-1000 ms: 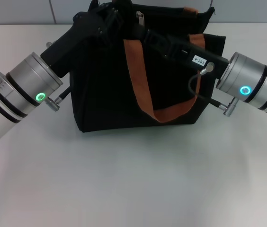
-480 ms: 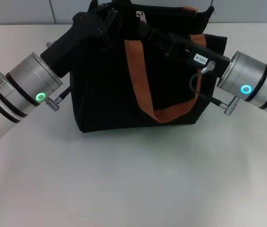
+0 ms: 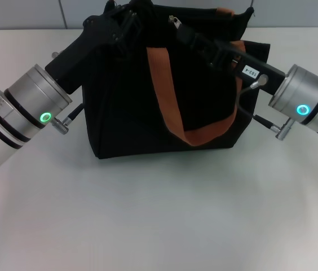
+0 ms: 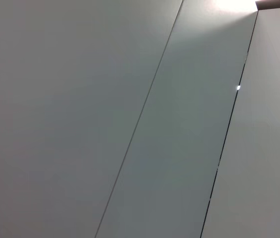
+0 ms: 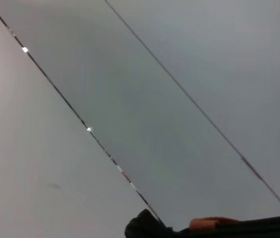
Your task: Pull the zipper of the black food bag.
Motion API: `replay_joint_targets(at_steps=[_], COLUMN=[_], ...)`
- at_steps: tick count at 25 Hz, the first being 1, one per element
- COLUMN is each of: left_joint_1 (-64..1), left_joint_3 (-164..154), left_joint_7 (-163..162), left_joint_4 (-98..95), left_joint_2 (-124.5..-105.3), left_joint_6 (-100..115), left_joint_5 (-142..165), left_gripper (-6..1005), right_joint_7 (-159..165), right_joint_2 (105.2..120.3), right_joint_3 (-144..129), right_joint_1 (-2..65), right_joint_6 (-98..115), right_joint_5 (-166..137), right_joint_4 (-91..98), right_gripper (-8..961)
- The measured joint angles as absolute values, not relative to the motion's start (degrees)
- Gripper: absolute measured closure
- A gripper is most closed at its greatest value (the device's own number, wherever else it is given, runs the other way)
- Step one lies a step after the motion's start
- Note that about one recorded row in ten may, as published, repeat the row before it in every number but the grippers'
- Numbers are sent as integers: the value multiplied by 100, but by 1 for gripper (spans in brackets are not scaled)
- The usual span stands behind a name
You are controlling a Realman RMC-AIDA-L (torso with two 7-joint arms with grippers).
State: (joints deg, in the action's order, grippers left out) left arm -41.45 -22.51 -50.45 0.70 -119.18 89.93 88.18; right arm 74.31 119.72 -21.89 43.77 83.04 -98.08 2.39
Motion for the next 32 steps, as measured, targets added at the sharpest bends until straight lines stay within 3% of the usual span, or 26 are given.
replay_joint_targets(at_steps=[32], left_joint_1=[-4139], left_joint_3=[-2164], left_joint_7=[-5045], left_joint_4=[29], left_joint_2=[-11917], left_joint_6=[8926], left_joint_5=[8795], left_gripper=[973], right_joint_7=[7164], right_joint_2=[11944], right_joint_3=[-1758], right_joint_1=[3743], right_joint_6=[8542], right_joint_5=[-9620], right_joint_4=[841], right_gripper=[911])
